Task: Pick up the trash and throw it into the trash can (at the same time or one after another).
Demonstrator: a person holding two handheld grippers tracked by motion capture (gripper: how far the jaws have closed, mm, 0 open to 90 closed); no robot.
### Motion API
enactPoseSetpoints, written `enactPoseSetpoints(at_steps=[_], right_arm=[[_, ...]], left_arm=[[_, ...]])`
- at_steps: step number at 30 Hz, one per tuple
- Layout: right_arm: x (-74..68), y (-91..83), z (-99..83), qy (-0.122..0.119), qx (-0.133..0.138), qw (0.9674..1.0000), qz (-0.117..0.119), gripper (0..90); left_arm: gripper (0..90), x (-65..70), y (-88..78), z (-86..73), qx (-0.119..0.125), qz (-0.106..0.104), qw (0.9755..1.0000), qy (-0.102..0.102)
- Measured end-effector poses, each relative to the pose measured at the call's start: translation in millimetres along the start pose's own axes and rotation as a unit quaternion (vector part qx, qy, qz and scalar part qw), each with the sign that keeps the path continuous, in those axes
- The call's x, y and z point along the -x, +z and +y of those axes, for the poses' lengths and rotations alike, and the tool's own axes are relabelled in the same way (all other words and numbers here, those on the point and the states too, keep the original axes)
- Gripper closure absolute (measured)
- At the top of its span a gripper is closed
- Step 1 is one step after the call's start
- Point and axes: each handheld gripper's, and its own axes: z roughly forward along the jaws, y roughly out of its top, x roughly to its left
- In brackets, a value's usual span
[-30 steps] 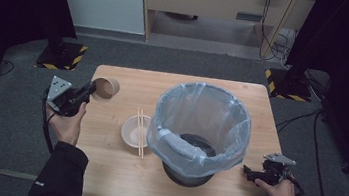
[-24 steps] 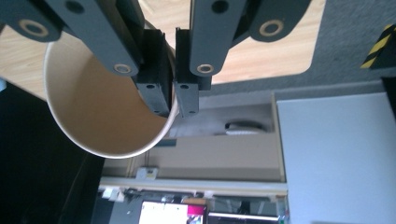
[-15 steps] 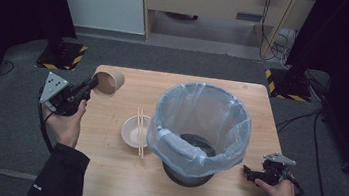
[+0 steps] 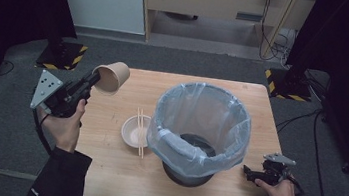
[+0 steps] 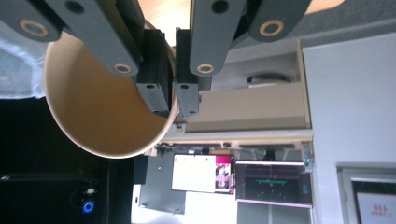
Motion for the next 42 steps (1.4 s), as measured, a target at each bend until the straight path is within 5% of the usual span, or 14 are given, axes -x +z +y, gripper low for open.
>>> enactPoseSetpoints(at_steps=[15,23,42], right_arm=[[0.0,0.0,0.0,0.000,0.000,1.0000,0.000,0.8],[-0.1,0.0,0.0,0.000,0.000,1.0000,0.000,0.8],[0.0,0.0,0.0,0.000,0.000,1.0000,0.000,0.8]], left_arm=[[85.1,30.1,-4.9,30.4,0.055,-0.051,0.9972,-0.006],[85.1,49.1,7.4,38.7,0.061,-0.082,0.9948,0.002],[85.1,120.0,58.4,29.9,0.022,-0.161,0.9864,0.020]])
